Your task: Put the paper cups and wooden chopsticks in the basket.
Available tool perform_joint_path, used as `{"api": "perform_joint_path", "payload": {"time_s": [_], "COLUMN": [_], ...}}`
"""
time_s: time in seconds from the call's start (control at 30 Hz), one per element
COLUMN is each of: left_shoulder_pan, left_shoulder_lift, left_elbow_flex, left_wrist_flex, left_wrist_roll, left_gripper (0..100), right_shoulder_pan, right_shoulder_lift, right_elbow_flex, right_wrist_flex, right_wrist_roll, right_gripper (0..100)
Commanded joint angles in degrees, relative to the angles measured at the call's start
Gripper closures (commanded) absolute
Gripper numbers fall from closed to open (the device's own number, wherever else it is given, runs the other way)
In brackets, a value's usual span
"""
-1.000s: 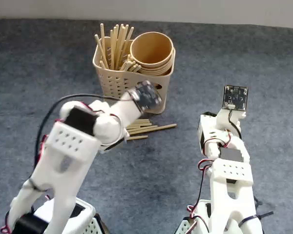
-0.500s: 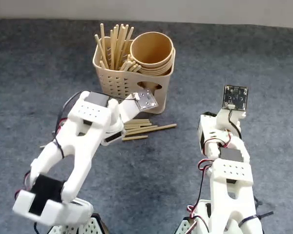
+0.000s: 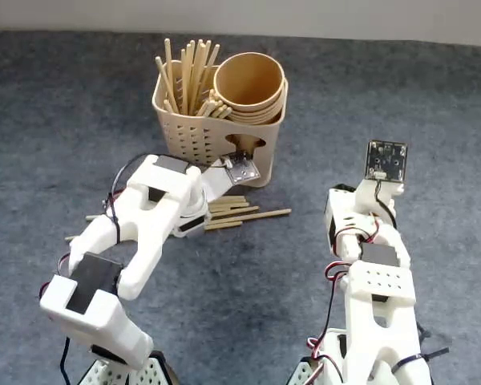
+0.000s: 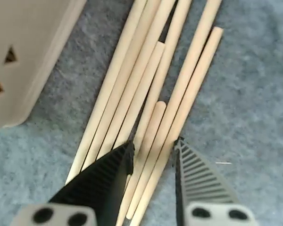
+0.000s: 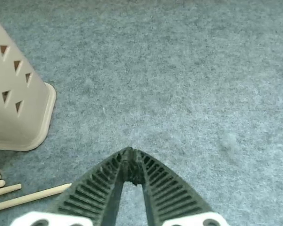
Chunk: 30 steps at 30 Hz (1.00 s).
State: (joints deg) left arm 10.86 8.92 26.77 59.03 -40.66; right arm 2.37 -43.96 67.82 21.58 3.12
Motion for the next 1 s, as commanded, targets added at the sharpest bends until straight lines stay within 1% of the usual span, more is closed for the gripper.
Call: {"api": "perform_joint_path", "payload": {"time_s": [0.0,0.13,0.23,0.27,0.33,0.5,0.7,0.8,0.97], "left_shoulder_pan": [-0.7,0.0,1.6,2.4,3.9,7.2,7.3,7.3,7.4], "left_shoulder_lift": [0.4,0.4,0.6,0.7,0.7,0.4,0.3,0.2,-5.8], "left_elbow_flex": [-0.4,0.0,0.1,0.2,0.6,2.8,3.0,2.9,5.3], "left_wrist_flex": [-1.1,-0.9,3.3,5.1,7.9,9.1,9.3,11.6,12.2], "left_wrist_roll": [-0.4,-0.8,-6.0,-7.3,-7.3,-6.9,-6.9,-6.9,-6.9], "left_gripper": [86,95,99,100,100,100,100,100,100], "right_shoulder_pan": [-0.4,-0.4,-0.4,-0.4,-0.4,-0.4,-0.4,-0.4,-0.4], "right_shoulder_lift": [-0.7,-0.7,-0.7,-0.7,-0.7,-0.7,-0.7,-0.7,-0.7], "right_elbow_flex": [-0.2,-0.2,-0.2,-0.2,-0.2,-0.2,-0.2,-0.2,-0.2], "right_wrist_flex": [-1.4,-1.4,-1.4,-1.4,-1.4,-1.4,-1.4,-1.4,-1.4], "right_wrist_roll": [0.6,0.6,0.6,0.6,0.6,0.6,0.6,0.6,0.6], "right_gripper": [98.8,98.8,98.8,98.8,98.8,98.8,98.8,98.8,98.8]}}
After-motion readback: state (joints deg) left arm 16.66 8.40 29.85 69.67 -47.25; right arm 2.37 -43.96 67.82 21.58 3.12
